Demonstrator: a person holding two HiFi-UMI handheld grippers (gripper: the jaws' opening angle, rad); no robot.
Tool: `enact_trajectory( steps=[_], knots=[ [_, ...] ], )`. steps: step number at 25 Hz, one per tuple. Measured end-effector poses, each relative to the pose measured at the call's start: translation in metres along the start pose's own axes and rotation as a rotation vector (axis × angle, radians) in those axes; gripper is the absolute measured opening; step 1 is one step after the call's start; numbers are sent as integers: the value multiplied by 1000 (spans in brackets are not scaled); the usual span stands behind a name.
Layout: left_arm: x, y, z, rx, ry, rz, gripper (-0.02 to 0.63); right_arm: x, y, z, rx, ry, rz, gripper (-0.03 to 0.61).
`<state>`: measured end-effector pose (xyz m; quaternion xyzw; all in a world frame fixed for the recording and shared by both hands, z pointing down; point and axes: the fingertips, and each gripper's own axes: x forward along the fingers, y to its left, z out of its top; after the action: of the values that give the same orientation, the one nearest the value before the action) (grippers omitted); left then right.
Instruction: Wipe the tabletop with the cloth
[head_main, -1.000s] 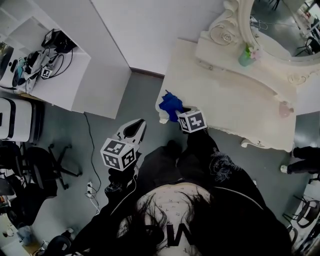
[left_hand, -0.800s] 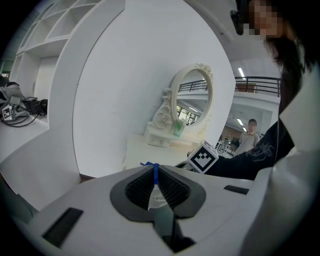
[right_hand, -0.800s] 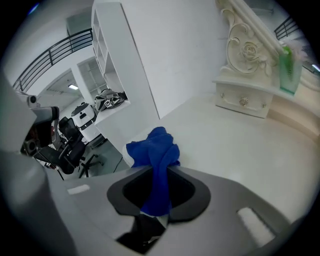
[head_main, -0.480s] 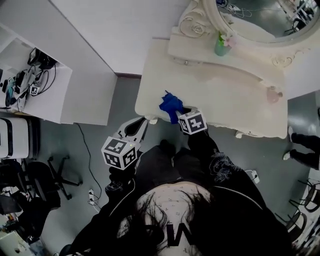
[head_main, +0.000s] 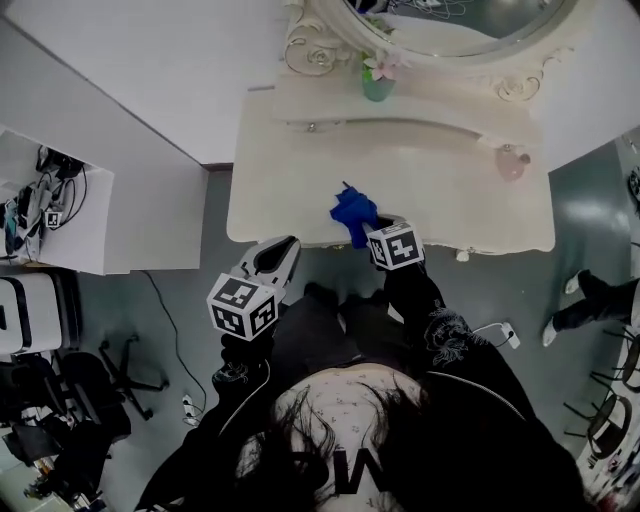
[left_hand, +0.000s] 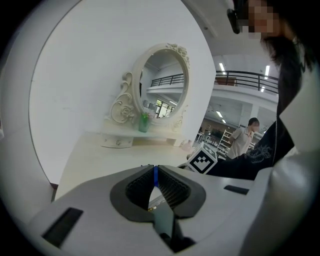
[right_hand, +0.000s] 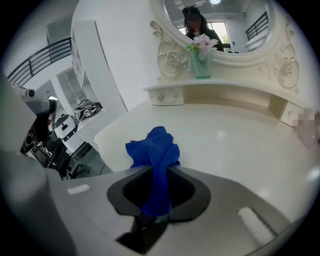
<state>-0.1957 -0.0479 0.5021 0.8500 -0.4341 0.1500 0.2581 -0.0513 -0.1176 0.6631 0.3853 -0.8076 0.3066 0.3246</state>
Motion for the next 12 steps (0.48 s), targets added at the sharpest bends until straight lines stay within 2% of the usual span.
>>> enact_trajectory(
  steps=[12],
  knots=[
    [58, -75, 10, 32, 0, -47, 5, -76, -130, -41, 67, -15, -115, 83]
  ],
)
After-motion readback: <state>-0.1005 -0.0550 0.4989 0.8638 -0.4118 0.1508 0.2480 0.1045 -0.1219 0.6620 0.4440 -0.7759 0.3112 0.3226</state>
